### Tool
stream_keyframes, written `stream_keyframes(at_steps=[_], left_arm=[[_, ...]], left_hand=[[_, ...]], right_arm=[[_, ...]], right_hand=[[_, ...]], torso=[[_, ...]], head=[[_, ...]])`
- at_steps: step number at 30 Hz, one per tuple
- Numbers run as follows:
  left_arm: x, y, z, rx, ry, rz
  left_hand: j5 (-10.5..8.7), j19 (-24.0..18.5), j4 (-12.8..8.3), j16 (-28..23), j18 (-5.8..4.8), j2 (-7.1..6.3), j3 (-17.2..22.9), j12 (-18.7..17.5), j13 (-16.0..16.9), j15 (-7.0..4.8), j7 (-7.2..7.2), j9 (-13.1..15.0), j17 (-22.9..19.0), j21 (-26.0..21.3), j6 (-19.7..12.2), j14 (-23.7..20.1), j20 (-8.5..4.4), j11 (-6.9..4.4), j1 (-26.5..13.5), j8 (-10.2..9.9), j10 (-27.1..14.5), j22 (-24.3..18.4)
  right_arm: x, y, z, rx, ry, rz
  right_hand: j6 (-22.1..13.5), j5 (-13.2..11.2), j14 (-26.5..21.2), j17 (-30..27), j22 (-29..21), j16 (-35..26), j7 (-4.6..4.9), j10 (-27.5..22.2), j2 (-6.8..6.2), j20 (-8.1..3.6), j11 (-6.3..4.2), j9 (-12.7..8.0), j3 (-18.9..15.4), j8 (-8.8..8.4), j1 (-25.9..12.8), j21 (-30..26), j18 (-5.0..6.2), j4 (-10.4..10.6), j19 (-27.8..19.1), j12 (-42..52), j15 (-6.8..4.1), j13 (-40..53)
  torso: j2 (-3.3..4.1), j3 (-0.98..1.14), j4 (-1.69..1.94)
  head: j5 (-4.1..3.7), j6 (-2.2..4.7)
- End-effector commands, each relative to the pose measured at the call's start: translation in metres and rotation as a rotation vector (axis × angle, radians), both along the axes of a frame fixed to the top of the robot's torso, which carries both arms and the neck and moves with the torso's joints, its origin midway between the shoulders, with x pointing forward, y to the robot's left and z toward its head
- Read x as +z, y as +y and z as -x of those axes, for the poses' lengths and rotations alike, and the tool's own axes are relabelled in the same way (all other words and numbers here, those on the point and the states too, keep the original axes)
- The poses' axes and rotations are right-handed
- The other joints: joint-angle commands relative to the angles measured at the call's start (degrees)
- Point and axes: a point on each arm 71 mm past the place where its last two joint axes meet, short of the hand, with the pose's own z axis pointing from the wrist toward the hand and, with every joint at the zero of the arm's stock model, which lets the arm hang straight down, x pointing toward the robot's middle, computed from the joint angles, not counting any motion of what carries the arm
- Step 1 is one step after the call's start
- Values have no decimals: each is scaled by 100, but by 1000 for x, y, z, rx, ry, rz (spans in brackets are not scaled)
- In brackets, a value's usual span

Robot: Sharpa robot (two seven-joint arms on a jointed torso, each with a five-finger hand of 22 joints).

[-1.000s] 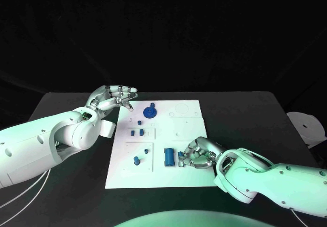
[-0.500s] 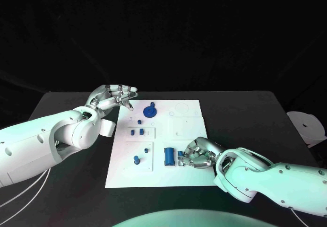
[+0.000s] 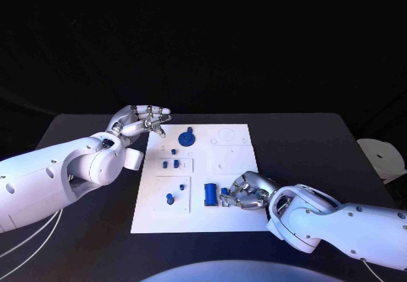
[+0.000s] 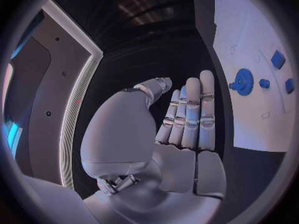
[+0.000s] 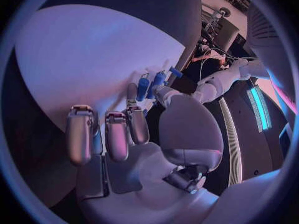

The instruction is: Assemble the parts on the task board

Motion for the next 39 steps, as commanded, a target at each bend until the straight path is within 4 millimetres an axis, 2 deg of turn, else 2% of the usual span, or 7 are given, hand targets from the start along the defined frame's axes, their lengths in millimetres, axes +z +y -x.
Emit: stream_keyframes(at_steps=[1,17,22,24,32,34,39], left_arm=[[1,-2,1,-13,-3,11],[1,-1,0,-11,-1,9],[1,-1,0,-11,-1,9],[1,-1,0,-11,-1,9],[0,-1,0,-11,-2,10],[0,-1,0,-11,-3,10],[-2,-1,0,-13,0,20]], left_hand=[[12,28,7,29,33,40,-11,32,9,8,0,-10,-6,-30,-42,-37,-7,-13,-24,20,-30,-7],[12,28,7,29,33,40,-11,32,9,8,0,-10,-6,-30,-42,-37,-7,-13,-24,20,-30,-7],[14,29,14,32,35,43,-13,40,8,8,-2,-11,-8,-36,-45,-39,-6,-13,-27,21,-39,-12],[14,29,14,32,35,43,-13,40,8,8,-2,-11,-8,-36,-45,-39,-6,-13,-27,21,-39,-12],[14,29,13,32,35,43,-13,42,8,8,-2,-11,-8,-37,-46,-39,-6,-14,-26,22,-40,-13],[14,29,13,32,35,43,-13,42,8,8,-2,-11,-8,-37,-46,-39,-6,-14,-26,22,-40,-13],[13,29,13,34,35,37,-18,50,8,7,-4,-12,-10,-42,-48,-42,-5,-14,-25,24,-46,-16]], right_arm=[[1,4,3,31,-5,-11],[5,0,7,29,-15,-14],[3,-7,4,27,-13,6],[2,-8,3,29,-16,15],[2,-10,2,40,-39,30],[3,-11,1,36,-55,22],[10,-14,-3,18,-66,-92]], right_hand=[[29,-9,484,922,1245,20,6,75,10,-25,-8,8,-51,28,-75,14,-65,2,255,13,-47,644],[25,-28,485,925,1245,20,-4,78,47,-29,-17,15,-107,30,-3,14,-64,-41,255,15,-54,650],[7,-222,484,920,1244,18,-10,74,101,-35,-25,24,-113,24,390,11,-64,-165,254,3,-62,649],[-12,-752,483,918,1244,16,-24,67,87,-45,-37,24,8,13,851,12,-64,-439,253,-9,-74,647],[14,-1062,487,936,1246,21,-32,68,0,-48,-45,-15,120,-26,1252,16,-65,-700,254,-9,-78,657],[17,-1065,485,928,1244,18,-26,64,0,-48,-42,-19,120,-30,1242,8,-63,-692,251,-18,-76,651],[-69,-503,439,721,1160,-71,35,-23,-89,-25,8,-62,27,-113,1026,-307,-4,-512,136,-195,-39,539]], torso=[[-3,3,0],[-1,0,-4],[-5,-1,-6],[-6,-1,-7],[-3,2,1],[-7,-2,-2],[-35,-14,-6]], head=[[12,-1],[23,-3],[22,2],[16,6],[7,27],[6,42],[-8,80]])
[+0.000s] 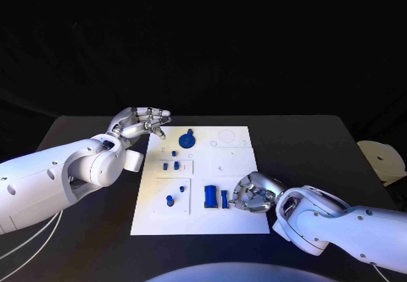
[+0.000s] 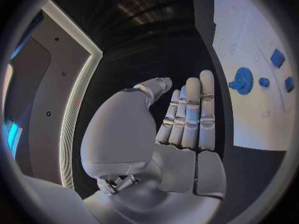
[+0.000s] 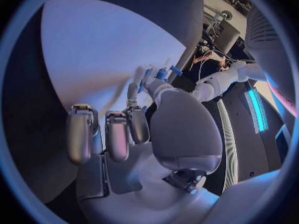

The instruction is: Assemble the parts on the task board

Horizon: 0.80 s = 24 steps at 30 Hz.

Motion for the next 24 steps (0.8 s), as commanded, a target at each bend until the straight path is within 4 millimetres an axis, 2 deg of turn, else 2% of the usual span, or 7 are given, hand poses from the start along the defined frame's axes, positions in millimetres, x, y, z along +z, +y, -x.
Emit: stream_keyframes(at_steps=[1,7,12,17,21,22,24], left_arm=[[-1,-3,1,-18,-1,28],[-11,1,3,-13,17,66],[-21,8,0,16,36,106],[-30,17,-4,68,63,154],[-35,20,-10,95,59,203],[-36,20,-11,95,55,213],[-37,21,-13,96,45,229]], left_hand=[[13,30,13,34,35,37,-18,29,9,7,-4,-6,-7,-28,-48,-42,-5,-14,-25,24,-46,-9],[7,24,26,32,33,22,-37,45,9,11,-9,-9,-12,-42,-60,-53,0,-15,-45,23,-55,-18],[-5,2,49,26,34,46,-44,92,17,8,-39,-12,-23,-75,-69,-86,3,-33,-52,30,-33,-38],[-7,-183,81,-152,27,61,-45,177,15,7,-73,-5,-118,-229,-35,-323,8,-56,-58,82,19,-110],[-76,-781,240,-1023,-13,56,-33,99,-77,146,-47,-5,-529,-849,-28,-886,136,-4,-183,137,49,-428],[-753,-978,335,-1322,-49,46,-113,46,-105,213,-56,-8,-655,-1148,-74,-1102,216,14,-273,131,38,-600],[-1213,-1332,583,-2510,-17,-31,-537,-316,-131,482,-22,-48,-1075,-2388,-308,-1546,554,177,-330,75,-124,-1390]], right_arm=[[9,0,-5,17,-22,-137],[26,-8,-30,15,10,-429],[36,-24,-65,-45,-2,-609],[38,-35,-99,-107,-27,-708],[35,-43,-128,-145,-58,-756],[34,-45,-133,-153,-66,-764],[34,-47,-143,-166,-84,-780]], right_hand=[[-51,88,444,723,1162,-42,18,-42,10,-26,26,-11,1,-34,-79,-120,-5,52,136,-54,-2,539],[-538,189,57,-627,594,-811,279,-881,168,128,234,-112,114,-355,92,-2083,330,-7,-647,-1526,183,-435],[-878,-218,-922,-3219,-614,-2931,460,-2210,309,314,425,-131,357,-586,292,-5170,765,-222,-1906,-3807,347,-2136],[-995,-457,-1542,-3973,-1199,-4155,614,-2655,355,464,576,-274,722,-766,352,-5856,754,-384,-2253,-4521,519,-2867],[-1149,-565,-2671,-4576,-1992,-5532,863,-3005,341,803,939,-554,1147,-1020,283,-6825,654,-487,-3108,-5655,936,-4149],[-1155,-562,-2751,-4624,-2050,-5627,879,-3054,343,830,961,-580,1171,-1041,277,-6886,649,-498,-3150,-5739,970,-4243],[-1214,-594,-3039,-4846,-2331,-6034,959,-3156,356,945,1057,-711,1262,-1166,267,-7157,638,-573,-3330,-6041,1106,-4647]], torso=[[-37,-19,-9],[-153,-82,-32],[-271,-141,-53],[-352,-138,-116],[-399,-148,-128],[-407,-148,-123],[-419,-144,-104]], head=[[-20,35],[-87,166],[-79,448],[-41,666],[-25,777],[-22,807],[-23,847]])
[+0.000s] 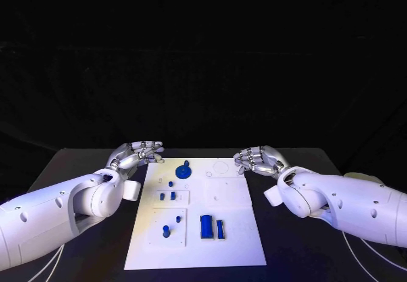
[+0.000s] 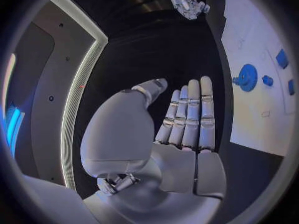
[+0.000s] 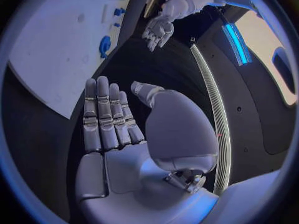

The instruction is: Assemble the parts on the task board

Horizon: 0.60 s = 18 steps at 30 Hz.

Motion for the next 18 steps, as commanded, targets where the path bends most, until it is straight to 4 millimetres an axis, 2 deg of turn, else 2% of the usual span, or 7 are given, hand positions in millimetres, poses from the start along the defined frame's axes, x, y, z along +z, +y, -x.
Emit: stream_keyframes(at_steps=[1,8,9,14,15,17,18], left_arm=[[2,0,-3,3,-42,107],[-1,-1,-8,36,-75,116],[-5,0,-7,26,-25,61],[-5,-4,-6,37,-26,51],[-5,-6,-5,41,-27,48],[-4,-10,-3,53,-28,38],[-4,-12,-2,60,-28,32]], left_hand=[[-386,-269,238,-1155,4,-51,-437,-370,-19,245,14,-30,-375,-1206,-186,-320,344,142,-12,-47,-117,-771],[-342,-773,415,-2434,-140,160,-920,-998,-28,530,-168,-94,-789,-2385,-233,-889,571,315,300,-194,-336,-1504],[-1208,-4858,-685,-4411,-1023,1156,-2703,-1827,-388,-586,-1180,-1138,-1444,-3241,-4825,-4880,-1097,-886,-2114,-1566,-5444,-1969],[-1208,-4858,-685,-4411,-1023,1156,-2703,-1827,-388,-586,-1180,-1138,-1444,-3241,-4825,-4880,-1097,-886,-2892,-1566,-5444,-1969],[-1208,-4858,-685,-4411,-1023,1156,-2703,-1827,-388,-586,-1180,-1138,-1444,-3241,-4825,-4880,-1097,-886,-3076,-1566,-5444,-1969],[-1208,-4858,-685,-4411,-1023,1156,-2703,-1827,-388,-586,-1180,-1138,-1444,-3241,-4825,-4880,-1097,-886,-3424,-1566,-5444,-1969],[-1208,-4858,-685,-4411,-1023,1156,-2703,-1827,-388,-586,-1180,-1138,-1444,-3241,-4825,-4880,-1097,-886,-7573,-1566,-5444,-1969]], right_arm=[[3,-2,-12,10,-25,-160],[4,-1,-25,0,-57,-190],[0,-4,-24,-36,-33,-103],[2,0,-21,-55,-36,-121],[2,1,-20,-63,-37,-127],[4,5,-17,-82,-40,-144],[5,7,-15,-95,-40,-154]], right_hand=[[65,-58,14,-362,-567,-548,50,178,-8,205,91,-252,119,-173,-79,-410,8,-190,-54,-401,102,-797],[62,-46,-196,-843,-1358,-1289,154,161,131,371,179,-593,99,-471,-192,-514,61,-437,-237,-846,249,-1698],[-4671,-708,-5549,-2814,-5380,-2998,-1164,-5295,883,-1044,-840,-3344,-3365,-1393,-2249,-865,-976,-584,-5204,-1817,-544,-3164],[-4671,-708,-5549,-2814,-5380,-2998,-1164,-5295,883,-1044,-840,-3344,-3365,-1393,-2999,-865,-976,-584,-5204,-1817,-544,-3164],[-4671,-708,-5549,-2814,-5380,-2998,-1164,-5295,883,-1044,-840,-3344,-3365,-1393,-7156,-865,-976,-584,-5204,-1817,-544,-3164],[-4671,-708,-5549,-2814,-5380,-2998,-1164,-5295,883,-1044,-840,-3344,-3365,-1393,-7156,-865,-976,-584,-5204,-1817,-544,-3164],[-4671,-708,-5549,-2814,-5380,-2998,-1164,-5295,883,-1044,-840,-3344,-3365,-1393,-7156,-865,-976,-584,-5204,-1817,-544,-3164]], torso=[[-54,-3,19],[-65,48,96],[-55,10,46],[-139,61,65],[-173,80,73],[-257,130,92],[-301,156,102]], head=[[6,112],[48,173],[26,138],[68,186],[84,206],[126,254],[148,279]])
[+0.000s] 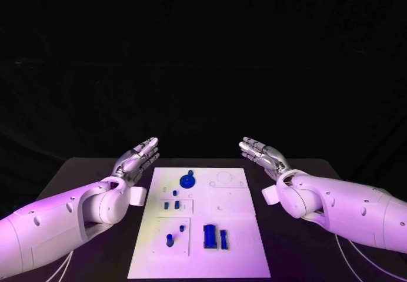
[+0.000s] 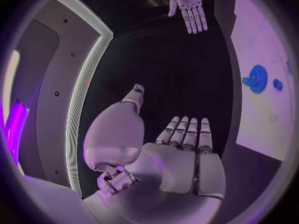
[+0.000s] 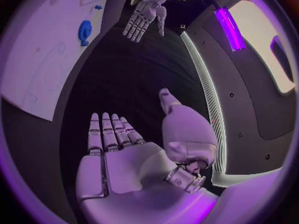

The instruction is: Assemble the parts on the task board

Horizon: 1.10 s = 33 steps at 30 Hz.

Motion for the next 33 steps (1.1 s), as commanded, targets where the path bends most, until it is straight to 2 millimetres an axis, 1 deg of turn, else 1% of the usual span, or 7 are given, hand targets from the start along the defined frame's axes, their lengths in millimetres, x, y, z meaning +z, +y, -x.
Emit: stream_keyframes(at_steps=[1,2,3,6,11,17,33], left_arm=[[3,-7,2,45,-11,-32],[3,-11,4,57,-12,-43],[4,-15,6,67,-12,-50],[5,-26,12,101,-16,-78],[9,-44,24,161,-24,-127],[12,-56,33,200,-30,-158],[13,-59,35,212,-32,-167]], left_hand=[[-234,-1109,-294,-537,-302,267,-488,-225,-99,-302,-276,-282,-179,-233,-1247,-1083,-455,-327,-5609,-373,-1386,-124],[-234,-1109,-294,-537,-302,267,-488,-225,-99,-302,-276,-282,-179,-233,-1247,-1083,-455,-327,-5609,-373,-1386,-124],[-234,-1109,-294,-537,-302,267,-488,-225,-99,-302,-276,-282,-179,-233,-1247,-1083,-455,-327,-5609,-373,-1386,-124],[-234,-1109,-294,-537,-302,267,-488,-225,-99,-302,-276,-282,-179,-233,-1247,-1083,-455,-327,-5609,-373,-1386,-124],[-234,-1109,-294,-537,-302,267,-488,-225,-99,-302,-276,-282,-179,-233,-1247,-1083,-455,-327,-5609,-373,-1386,-124],[-234,-1109,-294,-537,-302,267,-488,-225,-99,-302,-276,-282,-179,-233,-1247,-1083,-455,-327,-5609,-373,-1386,-124],[-234,-1109,-294,-537,-302,267,-488,-225,-99,-302,-276,-282,-179,-233,-1247,-1083,-455,-327,-5609,-373,-1386,-124]], right_arm=[[3,6,5,-65,-8,-31],[5,9,9,-86,-7,-49],[7,12,12,-103,-6,-62],[12,20,21,-158,1,-103],[19,30,35,-227,18,-148],[24,36,44,-268,32,-172],[24,36,44,-270,33,-173]], right_hand=[[-1286,-181,-1453,-536,-1094,-464,-359,-1482,206,-385,-278,-747,-940,-253,-3967,-114,-303,-40,-1347,-264,-217,-398],[-1286,-181,-1453,-536,-1094,-464,-359,-1482,206,-385,-278,-747,-940,-253,-3967,-114,-303,-40,-1347,-264,-217,-398],[-1286,-181,-1453,-536,-1094,-464,-359,-1482,206,-385,-278,-747,-940,-253,-3967,-114,-303,-40,-1347,-264,-217,-398],[-1286,-181,-1453,-536,-1094,-464,-359,-1482,206,-385,-278,-747,-940,-253,-3967,-114,-303,-40,-1347,-264,-217,-398],[-1286,-181,-1453,-536,-1094,-464,-359,-1482,206,-385,-278,-747,-940,-253,-3967,-114,-303,-40,-1347,-264,-217,-398],[-1286,-181,-1453,-536,-1094,-464,-359,-1482,206,-385,-278,-747,-940,-253,-3967,-114,-303,-40,-1347,-264,-217,-398],[-1286,-181,-1453,-536,-1094,-464,-359,-1482,206,-385,-278,-747,-940,-253,-3967,-114,-303,-40,-1347,-264,-217,-398]], torso=[[-198,117,46],[-240,142,55],[-262,155,60],[-292,173,67],[-292,173,67],[-292,173,67],[-292,173,67]], head=[[84,97],[105,121],[116,134],[131,151],[131,151],[131,151],[131,151]])
